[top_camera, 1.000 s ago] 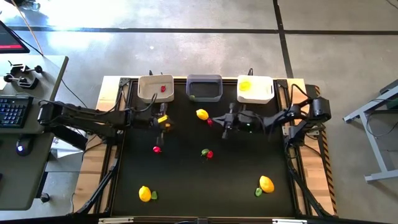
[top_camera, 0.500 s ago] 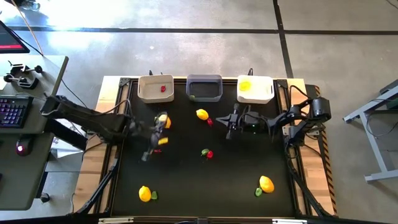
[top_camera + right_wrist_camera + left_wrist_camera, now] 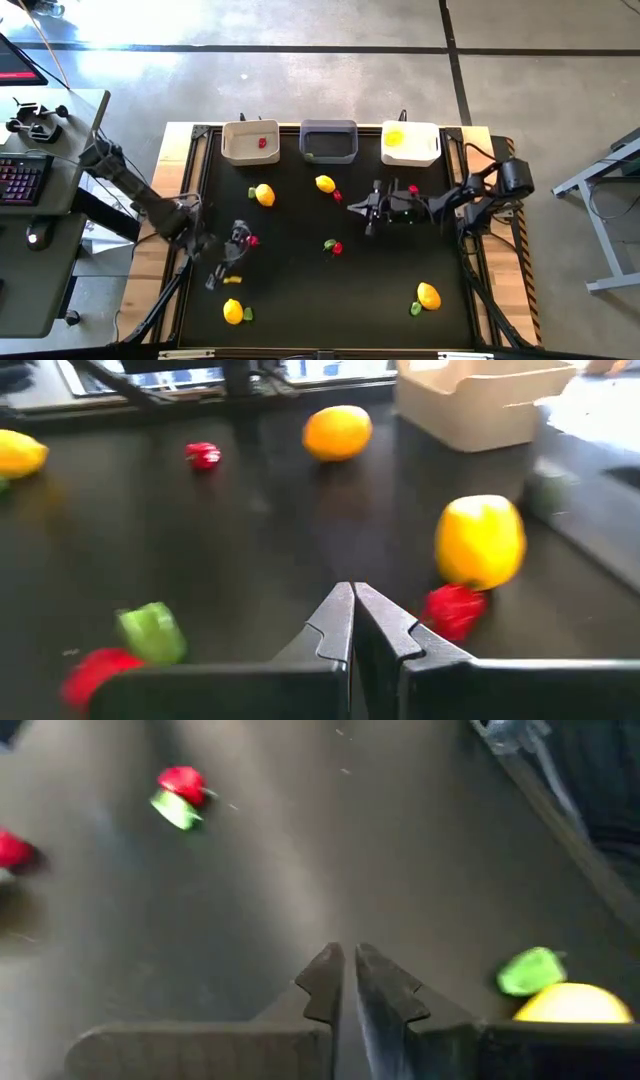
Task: Sort produce into baskets
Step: Put the lemon into the white bin
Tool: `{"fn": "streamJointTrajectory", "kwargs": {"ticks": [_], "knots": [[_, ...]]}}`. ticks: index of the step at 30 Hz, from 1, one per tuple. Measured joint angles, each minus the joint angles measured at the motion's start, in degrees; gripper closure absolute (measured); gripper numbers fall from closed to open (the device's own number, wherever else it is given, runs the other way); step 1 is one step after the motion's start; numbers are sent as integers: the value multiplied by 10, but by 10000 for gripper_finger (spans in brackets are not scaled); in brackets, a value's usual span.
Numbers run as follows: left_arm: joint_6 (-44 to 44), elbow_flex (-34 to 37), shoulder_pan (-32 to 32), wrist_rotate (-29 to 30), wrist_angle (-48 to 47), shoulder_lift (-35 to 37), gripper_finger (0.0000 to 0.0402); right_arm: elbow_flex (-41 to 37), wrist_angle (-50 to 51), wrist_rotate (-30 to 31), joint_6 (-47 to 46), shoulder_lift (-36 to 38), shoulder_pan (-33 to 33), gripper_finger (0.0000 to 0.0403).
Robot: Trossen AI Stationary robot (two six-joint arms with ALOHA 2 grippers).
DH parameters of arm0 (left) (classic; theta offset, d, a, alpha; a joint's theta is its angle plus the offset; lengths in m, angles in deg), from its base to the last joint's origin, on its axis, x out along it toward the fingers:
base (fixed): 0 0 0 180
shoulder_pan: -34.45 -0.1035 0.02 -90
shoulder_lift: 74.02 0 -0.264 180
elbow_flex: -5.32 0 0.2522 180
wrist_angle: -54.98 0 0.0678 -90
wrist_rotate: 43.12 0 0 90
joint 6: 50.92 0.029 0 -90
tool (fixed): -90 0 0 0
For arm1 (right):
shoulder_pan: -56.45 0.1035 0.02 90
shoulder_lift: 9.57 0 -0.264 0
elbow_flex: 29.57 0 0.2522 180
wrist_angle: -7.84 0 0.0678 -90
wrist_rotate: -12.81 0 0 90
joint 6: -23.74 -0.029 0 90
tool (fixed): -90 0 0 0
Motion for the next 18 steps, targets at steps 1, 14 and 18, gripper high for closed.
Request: {"fn": "streamJointTrajectory", "kwargs": {"ticks": [1, 14, 18], "knots": [[-21, -3, 10, 0, -3, -10, 368, 0, 1, 5, -7, 0, 10, 400], [-95, -185, 114, -40, -156, -235, 236, 0, 29, 125, -84, 0, 132, 321], [-117, -246, 133, -54, -220, -302, 206, 0, 32, 126, -107, 0, 158, 300]]}}
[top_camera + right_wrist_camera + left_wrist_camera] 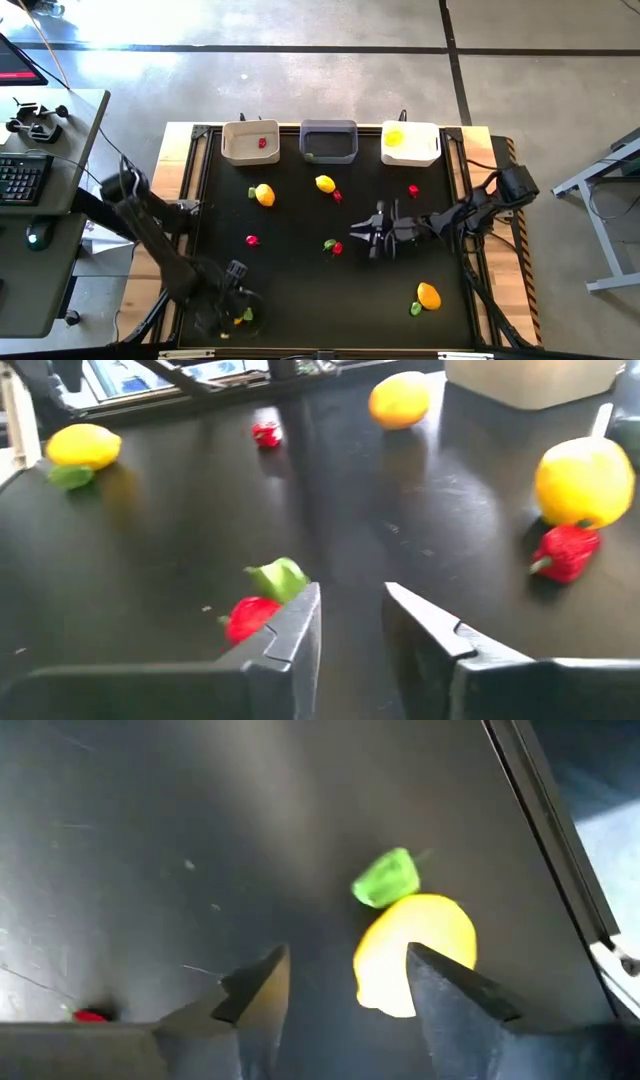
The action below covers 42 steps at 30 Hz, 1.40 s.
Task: Sort produce into baskets
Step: Put the lemon into the white bin
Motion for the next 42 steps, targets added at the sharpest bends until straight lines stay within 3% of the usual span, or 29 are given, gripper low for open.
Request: {"fn": "streamJointTrajectory", "kwargs": {"ticks": [5, 13, 29, 42], "knots": [[0, -65, 7, -11, -38, -82, 175, 0, 18, 30, -7, 0, 32, 275], [7, -129, 8, -88, -126, -166, 150, 0, 37, 55, -20, 0, 60, 243], [86, -98, 27, -49, -115, -170, 149, 0, 39, 54, -19, 0, 63, 237], [86, -68, 25, -49, -67, -169, 163, 0, 41, 54, -20, 0, 63, 237]]}}
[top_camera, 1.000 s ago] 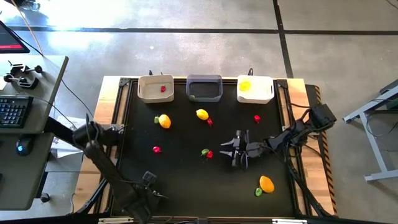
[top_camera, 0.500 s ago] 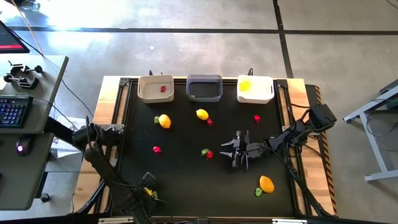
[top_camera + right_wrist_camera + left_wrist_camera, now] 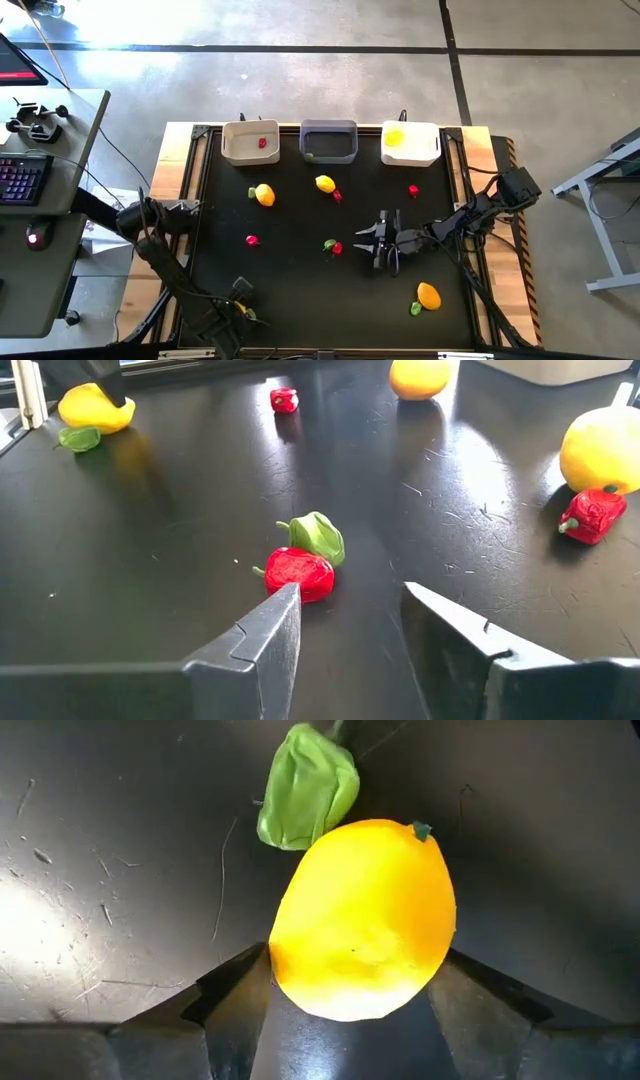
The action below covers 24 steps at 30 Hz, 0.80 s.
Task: Sort produce into baskets
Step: Put the lemon into the white bin
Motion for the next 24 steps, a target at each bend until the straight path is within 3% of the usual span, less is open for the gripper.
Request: {"fn": "streamJointTrajectory", "kwargs": {"ticks": [9, 17, 24], "knots": [[-58, 0, -13, 14, -19, 12, 244, 0, 0, -1, 0, 0, 0, 237], [-55, 8, -66, 110, -18, 20, 249, 0, 4, -11, -1, 0, 0, 237], [23, 106, -146, 144, 99, 64, 250, 0, 4, -12, -1, 0, 0, 237]]}}
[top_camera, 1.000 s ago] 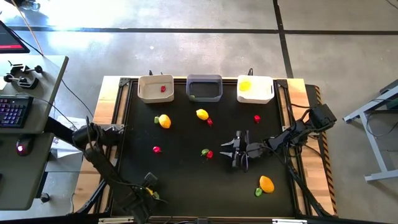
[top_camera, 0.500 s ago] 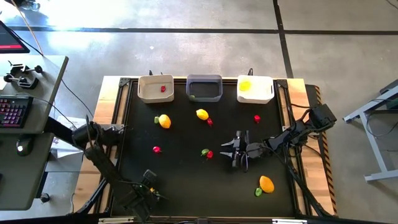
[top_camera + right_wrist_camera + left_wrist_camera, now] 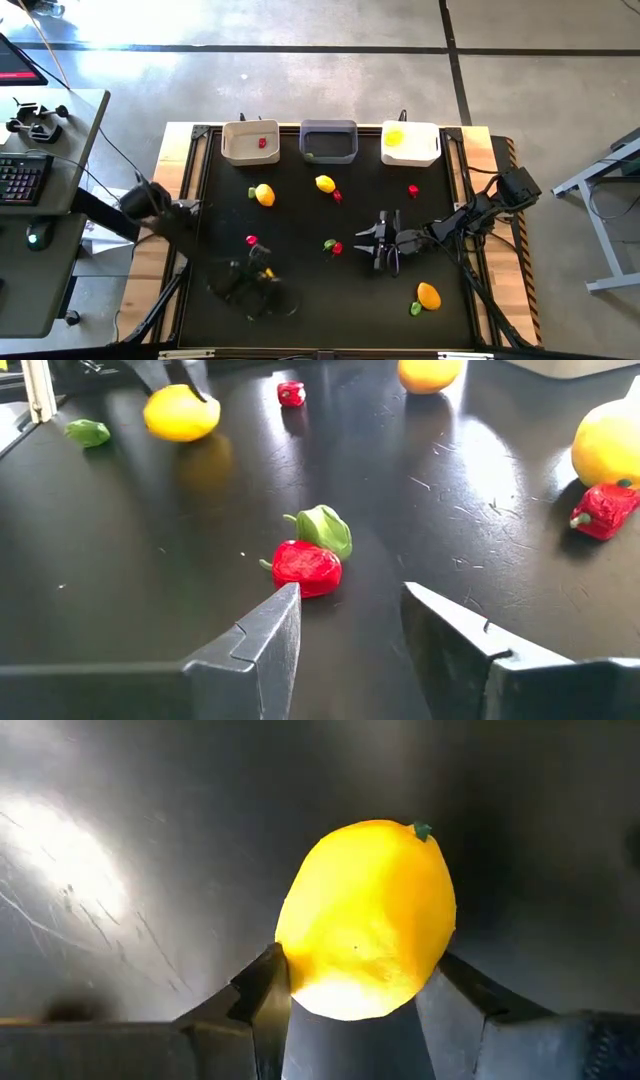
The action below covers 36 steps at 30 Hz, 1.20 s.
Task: Sort produce into baskets
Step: Put the lemon into the white bin
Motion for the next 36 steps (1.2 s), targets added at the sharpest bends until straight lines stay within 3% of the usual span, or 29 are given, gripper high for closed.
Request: {"fn": "streamJointTrajectory", "kwargs": {"ticks": [5, 10, 17, 26, 36], "knots": [[66, 57, -65, 31, 118, 63, 250, 0, -4, -3, 1, 0, 0, 237], [107, 116, -136, 19, 243, 141, 251, 0, -5, -3, 2, 0, 0, 237], [142, 238, -252, -75, 504, 219, 250, 0, -18, -3, 7, 0, -27, 237], [181, 321, -385, -155, 741, 229, 249, 52, -16, 32, 77, 0, -96, 237], [196, 327, -507, -285, 831, 218, 248, 133, 19, -109, 114, 0, -160, 237]]}}
